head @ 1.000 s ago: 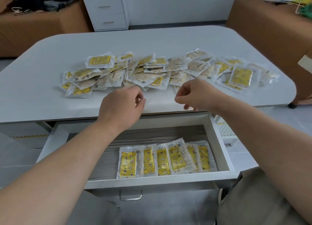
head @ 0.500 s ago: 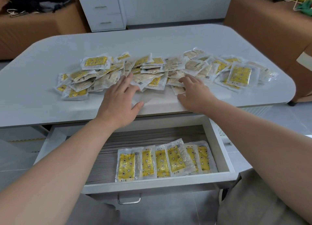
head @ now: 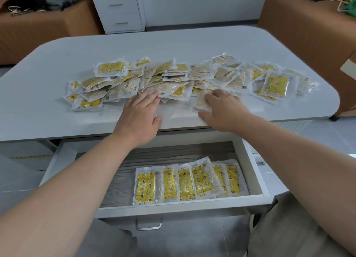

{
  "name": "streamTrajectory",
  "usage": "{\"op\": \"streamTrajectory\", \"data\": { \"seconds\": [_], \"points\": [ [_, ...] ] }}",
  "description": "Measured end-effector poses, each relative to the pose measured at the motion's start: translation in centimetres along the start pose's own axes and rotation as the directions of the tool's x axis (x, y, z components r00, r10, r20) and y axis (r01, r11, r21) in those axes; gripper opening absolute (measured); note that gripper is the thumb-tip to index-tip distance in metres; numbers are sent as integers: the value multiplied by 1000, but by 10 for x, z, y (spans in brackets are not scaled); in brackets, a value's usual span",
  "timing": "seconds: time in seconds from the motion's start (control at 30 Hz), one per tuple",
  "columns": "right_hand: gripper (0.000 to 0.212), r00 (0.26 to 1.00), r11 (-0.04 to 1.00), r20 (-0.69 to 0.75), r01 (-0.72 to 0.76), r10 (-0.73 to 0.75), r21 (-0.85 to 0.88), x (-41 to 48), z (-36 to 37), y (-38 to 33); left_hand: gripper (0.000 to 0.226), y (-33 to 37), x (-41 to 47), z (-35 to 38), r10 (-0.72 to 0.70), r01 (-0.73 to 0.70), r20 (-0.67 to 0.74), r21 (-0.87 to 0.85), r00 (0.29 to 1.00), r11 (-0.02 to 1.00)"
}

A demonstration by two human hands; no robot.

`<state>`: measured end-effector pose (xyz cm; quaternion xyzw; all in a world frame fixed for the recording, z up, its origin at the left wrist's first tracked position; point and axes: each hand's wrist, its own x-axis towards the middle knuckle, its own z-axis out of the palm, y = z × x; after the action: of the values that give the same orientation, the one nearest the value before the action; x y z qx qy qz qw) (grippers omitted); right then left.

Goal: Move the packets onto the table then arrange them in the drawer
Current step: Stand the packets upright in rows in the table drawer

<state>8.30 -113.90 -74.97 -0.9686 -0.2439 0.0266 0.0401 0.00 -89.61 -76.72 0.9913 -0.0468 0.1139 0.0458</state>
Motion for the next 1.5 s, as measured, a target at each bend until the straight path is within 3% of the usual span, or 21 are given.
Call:
{"op": "streamTrajectory", "data": {
  "seconds": [0.1,0.23,0.37,0.53,0.6,0.7,0.77,0.83,0.93,1.0,1.1,1.23,1.33,1.4,1.5],
  "points": [
    [75,997,996,-47,52,-55,-76,-12,-2,-9,52,2,-4,-1,81,-89,-182,-40,980,995],
    [88,989,970,5,144,-146,-195,-32,1,-30,43,7,-4,-6,154,-204,-421,-76,894,976],
    [42,962,961,-104,236,-252,-147,-39,1,-36,41,15,-5,-15,120,-198,-532,-93,838,976],
    [18,926,941,-360,216,-113,260,-40,-12,-37,44,18,-11,-28,38,-139,-528,-153,848,979],
    [10,923,893,-385,179,-7,414,-39,-17,-38,53,20,-12,-37,-77,-67,-471,-282,879,957],
    [13,947,752,-290,89,140,653,-37,-22,-41,79,18,-12,-58,-313,102,-288,-568,905,817],
    [23,955,678,-229,41,190,734,-37,-23,-43,81,10,-13,-71,-345,174,-145,-651,927,739],
    [23,969,638,-165,12,182,770,-39,-22,-47,62,-1,-19,-80,-277,218,28,-692,960,688],
    [16,991,650,-94,8,98,760,-40,-17,-53,42,-17,-28,-86,-187,338,308,-569,933,750],
    [19,998,708,-56,22,25,706,-42,-12,-58,39,-26,-32,-79,-157,399,512,-407,845,821],
    [22,997,738,-12,62,-72,672,-46,-5,-67,45,-29,-38,-48,-146,357,714,-155,685,921],
    [25,988,781,48,85,-146,619,-47,6,-75,38,-30,-49,8,-145,374,841,-72,522,925],
    [19,975,781,93,102,-201,616,-48,12,-76,33,-37,-56,39,-158,405,865,-56,475,912],
    [15,968,781,115,107,-223,616,-49,14,-76,32,-43,-62,54,-156,427,859,-80,489,901],
    [18,962,791,129,117,-240,600,-49,17,-75,45,-46,-72,69,-173,379,795,-76,581,922]
  ]
}}
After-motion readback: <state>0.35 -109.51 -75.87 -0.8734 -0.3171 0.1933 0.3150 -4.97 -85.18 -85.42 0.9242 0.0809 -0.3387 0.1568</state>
